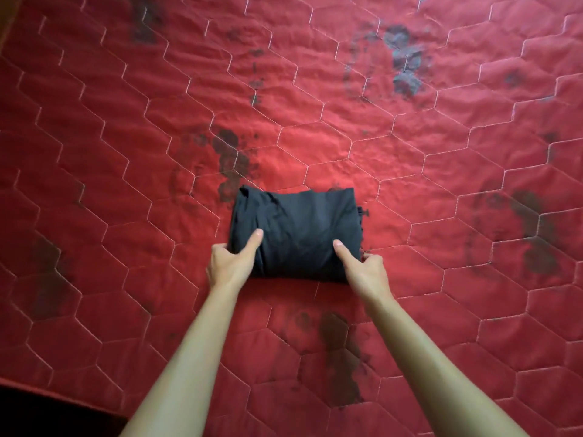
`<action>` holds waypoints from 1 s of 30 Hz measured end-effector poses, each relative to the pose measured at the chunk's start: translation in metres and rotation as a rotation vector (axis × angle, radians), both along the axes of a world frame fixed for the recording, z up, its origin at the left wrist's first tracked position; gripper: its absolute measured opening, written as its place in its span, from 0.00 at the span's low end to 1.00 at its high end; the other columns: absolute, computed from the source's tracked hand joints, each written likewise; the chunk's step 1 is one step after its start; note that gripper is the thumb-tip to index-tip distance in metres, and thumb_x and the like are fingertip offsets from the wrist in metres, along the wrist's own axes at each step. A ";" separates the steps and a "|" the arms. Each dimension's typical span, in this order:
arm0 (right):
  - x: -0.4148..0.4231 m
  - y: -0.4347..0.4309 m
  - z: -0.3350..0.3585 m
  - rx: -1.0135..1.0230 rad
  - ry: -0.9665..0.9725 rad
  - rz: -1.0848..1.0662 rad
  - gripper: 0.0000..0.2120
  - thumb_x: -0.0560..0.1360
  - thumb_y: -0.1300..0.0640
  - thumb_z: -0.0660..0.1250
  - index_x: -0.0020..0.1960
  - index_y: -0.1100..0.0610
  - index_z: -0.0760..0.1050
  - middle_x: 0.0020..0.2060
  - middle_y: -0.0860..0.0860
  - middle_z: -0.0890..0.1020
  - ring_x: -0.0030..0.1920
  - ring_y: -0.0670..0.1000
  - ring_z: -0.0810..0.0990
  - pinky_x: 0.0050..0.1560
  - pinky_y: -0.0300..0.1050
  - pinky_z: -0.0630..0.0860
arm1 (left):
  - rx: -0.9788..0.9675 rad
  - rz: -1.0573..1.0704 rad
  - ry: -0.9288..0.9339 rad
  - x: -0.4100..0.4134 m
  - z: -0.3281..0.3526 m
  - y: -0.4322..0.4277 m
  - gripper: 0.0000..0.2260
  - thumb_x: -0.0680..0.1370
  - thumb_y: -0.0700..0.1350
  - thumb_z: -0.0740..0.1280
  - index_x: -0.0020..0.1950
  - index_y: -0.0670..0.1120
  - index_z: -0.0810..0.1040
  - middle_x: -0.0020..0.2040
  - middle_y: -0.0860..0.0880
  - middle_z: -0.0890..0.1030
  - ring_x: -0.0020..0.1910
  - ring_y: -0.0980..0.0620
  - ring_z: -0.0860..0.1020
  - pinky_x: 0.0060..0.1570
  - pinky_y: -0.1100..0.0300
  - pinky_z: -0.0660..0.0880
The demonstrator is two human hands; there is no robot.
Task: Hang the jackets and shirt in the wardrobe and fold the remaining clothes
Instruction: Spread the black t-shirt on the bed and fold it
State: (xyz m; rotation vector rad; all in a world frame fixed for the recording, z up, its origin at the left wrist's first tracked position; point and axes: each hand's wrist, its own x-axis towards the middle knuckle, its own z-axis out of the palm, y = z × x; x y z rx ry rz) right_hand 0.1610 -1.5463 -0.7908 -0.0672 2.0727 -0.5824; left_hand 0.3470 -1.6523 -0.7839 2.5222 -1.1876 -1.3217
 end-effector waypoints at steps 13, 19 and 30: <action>0.020 0.001 0.095 -0.363 -0.437 -0.016 0.23 0.56 0.48 0.75 0.46 0.62 0.83 0.41 0.56 0.85 0.44 0.56 0.83 0.50 0.58 0.78 | 0.428 0.770 1.084 -0.044 0.062 0.071 0.26 0.78 0.61 0.66 0.63 0.41 0.79 0.59 0.36 0.82 0.55 0.39 0.82 0.62 0.44 0.75; 0.001 0.010 0.212 -0.639 -0.382 0.031 0.12 0.58 0.59 0.72 0.41 0.59 0.80 0.35 0.53 0.82 0.39 0.52 0.79 0.41 0.46 0.73 | 0.164 0.763 1.266 -0.055 0.150 0.056 0.18 0.80 0.49 0.61 0.49 0.39 0.86 0.48 0.39 0.85 0.44 0.43 0.85 0.46 0.49 0.82; 0.003 0.058 0.462 -0.936 -0.496 0.060 0.22 0.59 0.62 0.72 0.53 0.64 0.80 0.47 0.58 0.84 0.45 0.55 0.84 0.47 0.46 0.80 | -0.270 0.284 1.445 0.018 0.425 0.065 0.14 0.77 0.47 0.66 0.55 0.42 0.85 0.60 0.41 0.83 0.57 0.46 0.82 0.56 0.54 0.78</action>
